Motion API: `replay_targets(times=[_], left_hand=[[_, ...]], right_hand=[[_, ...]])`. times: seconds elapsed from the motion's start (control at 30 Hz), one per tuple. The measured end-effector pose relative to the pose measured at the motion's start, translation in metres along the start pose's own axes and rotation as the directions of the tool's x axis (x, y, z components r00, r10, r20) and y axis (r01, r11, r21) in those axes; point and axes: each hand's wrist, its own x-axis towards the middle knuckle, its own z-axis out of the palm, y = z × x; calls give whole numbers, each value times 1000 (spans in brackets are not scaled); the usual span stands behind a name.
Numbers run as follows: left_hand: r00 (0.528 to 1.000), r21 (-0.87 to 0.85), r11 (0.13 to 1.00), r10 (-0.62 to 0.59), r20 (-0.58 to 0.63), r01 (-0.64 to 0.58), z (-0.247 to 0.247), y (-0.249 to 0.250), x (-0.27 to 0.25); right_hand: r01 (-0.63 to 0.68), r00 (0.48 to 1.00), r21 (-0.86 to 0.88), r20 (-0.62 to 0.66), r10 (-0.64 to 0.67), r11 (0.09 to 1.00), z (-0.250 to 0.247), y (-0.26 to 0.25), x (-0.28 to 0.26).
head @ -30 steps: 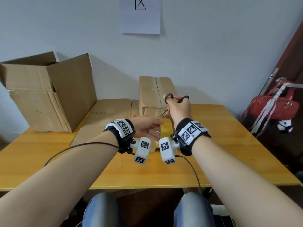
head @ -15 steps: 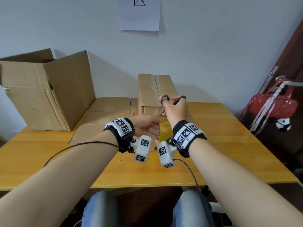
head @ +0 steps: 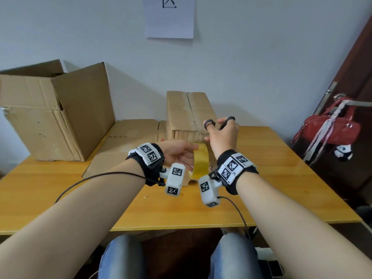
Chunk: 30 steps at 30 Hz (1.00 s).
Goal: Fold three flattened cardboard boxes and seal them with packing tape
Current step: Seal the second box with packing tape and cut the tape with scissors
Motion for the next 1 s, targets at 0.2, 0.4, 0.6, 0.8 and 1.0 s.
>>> replay_targets(times=[0.2, 0.4, 0.6, 0.8, 1.0], left_hand=[[1000, -6, 1000, 9, 6, -9, 3, -2, 3], [999, -6, 1000, 2, 35, -2, 6, -3, 3], [999, -1, 1000, 6, 31, -6, 4, -6, 3], [1000, 5, 1000, 16, -6, -16, 4, -4, 2], [999, -3, 1000, 29, -24, -29, 5, -7, 2]], right_hand=[[-11, 1000, 171, -3, 12, 985, 2, -7, 4], [-53, 998, 162, 32, 49, 985, 13, -5, -4], [-54, 997, 108, 52, 48, 993, 18, -5, -9], [-9, 997, 67, 75, 4, 998, 18, -8, -10], [8, 998, 43, 61, -11, 999, 15, -7, -11]])
